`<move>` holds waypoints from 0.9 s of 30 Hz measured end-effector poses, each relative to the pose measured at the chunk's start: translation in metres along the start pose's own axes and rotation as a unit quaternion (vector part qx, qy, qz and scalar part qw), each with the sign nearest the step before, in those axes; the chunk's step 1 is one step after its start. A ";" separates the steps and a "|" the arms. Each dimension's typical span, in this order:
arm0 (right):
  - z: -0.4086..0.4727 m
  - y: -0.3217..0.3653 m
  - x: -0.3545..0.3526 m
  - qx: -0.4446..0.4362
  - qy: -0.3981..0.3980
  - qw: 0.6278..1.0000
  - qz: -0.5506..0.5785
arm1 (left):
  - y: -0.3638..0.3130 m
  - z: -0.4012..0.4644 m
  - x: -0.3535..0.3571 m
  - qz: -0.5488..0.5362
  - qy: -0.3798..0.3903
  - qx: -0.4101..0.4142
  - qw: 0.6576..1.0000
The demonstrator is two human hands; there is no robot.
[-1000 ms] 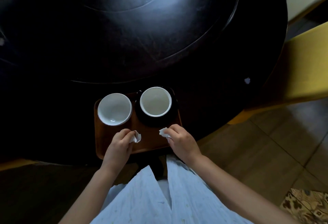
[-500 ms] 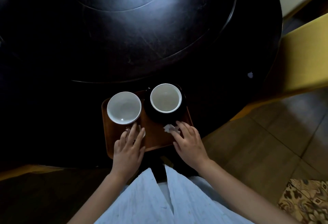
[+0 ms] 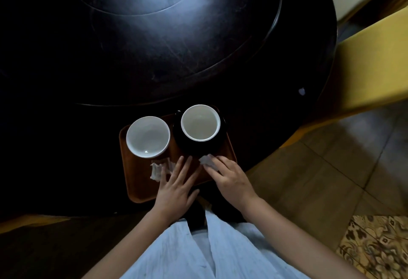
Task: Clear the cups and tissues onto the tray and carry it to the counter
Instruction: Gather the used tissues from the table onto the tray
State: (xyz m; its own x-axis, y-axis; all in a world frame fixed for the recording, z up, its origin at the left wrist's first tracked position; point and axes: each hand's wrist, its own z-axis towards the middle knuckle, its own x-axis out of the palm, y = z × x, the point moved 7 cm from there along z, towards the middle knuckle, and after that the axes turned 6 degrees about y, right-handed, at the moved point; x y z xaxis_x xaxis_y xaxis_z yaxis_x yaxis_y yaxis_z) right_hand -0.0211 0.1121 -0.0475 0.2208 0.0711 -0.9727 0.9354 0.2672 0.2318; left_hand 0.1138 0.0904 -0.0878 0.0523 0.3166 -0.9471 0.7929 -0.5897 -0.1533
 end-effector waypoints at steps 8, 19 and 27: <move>0.022 -0.007 -0.002 0.035 0.019 0.999 0.036 | 0.009 0.003 0.009 0.004 0.065 -0.039 0.997; 0.003 -0.035 -0.007 0.173 -0.008 0.967 0.185 | 0.003 0.006 0.003 0.018 0.056 -0.037 0.998; -0.036 -0.091 -0.033 0.217 -0.060 0.937 0.266 | -0.013 0.009 0.000 0.013 0.054 -0.106 0.993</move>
State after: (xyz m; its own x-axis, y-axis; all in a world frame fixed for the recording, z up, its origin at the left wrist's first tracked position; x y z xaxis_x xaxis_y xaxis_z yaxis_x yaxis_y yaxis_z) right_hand -0.1234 0.1204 -0.0362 0.6924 -0.0324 -0.7208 0.7033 -0.1926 0.6843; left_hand 0.0981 0.0915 -0.0886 0.1303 0.3873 -0.9127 0.8997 -0.4330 -0.0553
